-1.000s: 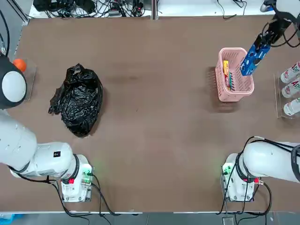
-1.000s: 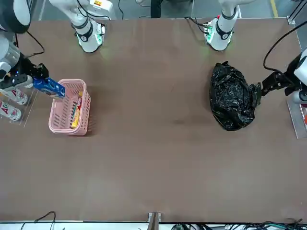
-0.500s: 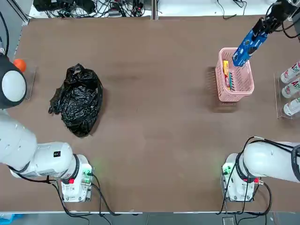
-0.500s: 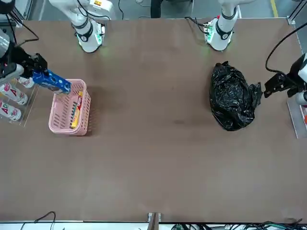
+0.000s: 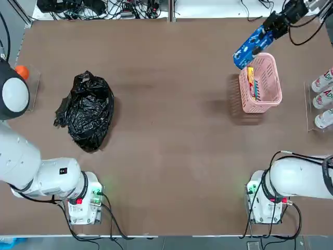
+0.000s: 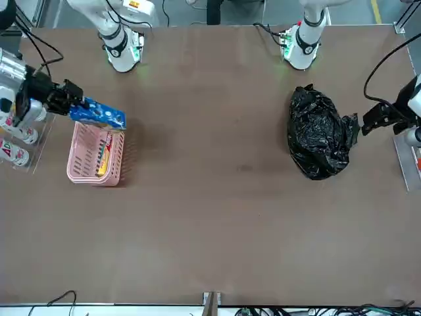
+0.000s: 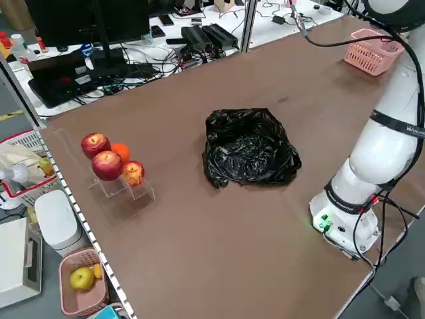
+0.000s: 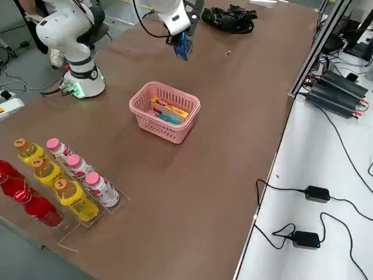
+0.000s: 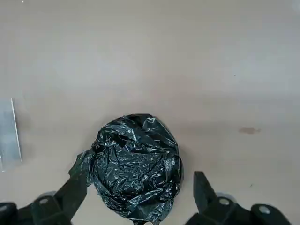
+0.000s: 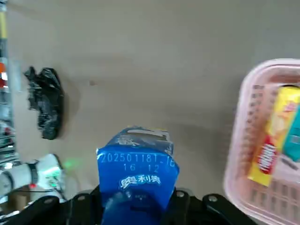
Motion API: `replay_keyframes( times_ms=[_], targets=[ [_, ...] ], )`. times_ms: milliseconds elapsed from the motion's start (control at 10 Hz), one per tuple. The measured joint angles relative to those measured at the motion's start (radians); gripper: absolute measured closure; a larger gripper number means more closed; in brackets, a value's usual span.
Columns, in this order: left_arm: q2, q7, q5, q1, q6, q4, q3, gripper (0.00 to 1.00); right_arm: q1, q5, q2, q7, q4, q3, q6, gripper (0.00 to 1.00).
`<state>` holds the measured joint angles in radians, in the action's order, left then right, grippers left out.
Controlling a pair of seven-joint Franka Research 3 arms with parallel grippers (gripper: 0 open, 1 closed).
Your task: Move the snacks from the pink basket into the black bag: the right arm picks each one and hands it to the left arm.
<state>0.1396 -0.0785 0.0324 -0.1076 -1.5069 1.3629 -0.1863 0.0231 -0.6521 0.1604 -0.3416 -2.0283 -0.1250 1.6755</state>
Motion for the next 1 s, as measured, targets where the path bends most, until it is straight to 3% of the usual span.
replay_keyframes(
  times_ms=[200,400,500,800,1000],
  targets=[
    [0.004,0.0,-0.048,-0.012,0.0,0.0,0.001,0.0,0.046,-0.15,-0.047,0.005,0.001,0.002,0.039,0.56],
    [0.031,0.002,-0.265,-0.057,0.001,0.008,0.001,0.0,0.101,-0.284,-0.09,0.008,0.001,0.003,0.107,0.56],
    [0.059,0.003,-0.326,-0.059,-0.004,0.009,-0.003,0.0,0.127,-0.349,-0.109,0.009,0.001,0.004,0.141,0.56],
    [0.129,-0.015,-0.414,0.038,-0.026,0.011,-0.02,0.0,0.267,-0.574,-0.167,0.02,0.001,0.007,0.317,0.56],
    [0.144,-0.166,-0.422,0.115,-0.078,0.012,-0.022,0.0,0.446,-0.764,-0.196,0.04,0.004,0.011,0.551,0.56]
  ],
)
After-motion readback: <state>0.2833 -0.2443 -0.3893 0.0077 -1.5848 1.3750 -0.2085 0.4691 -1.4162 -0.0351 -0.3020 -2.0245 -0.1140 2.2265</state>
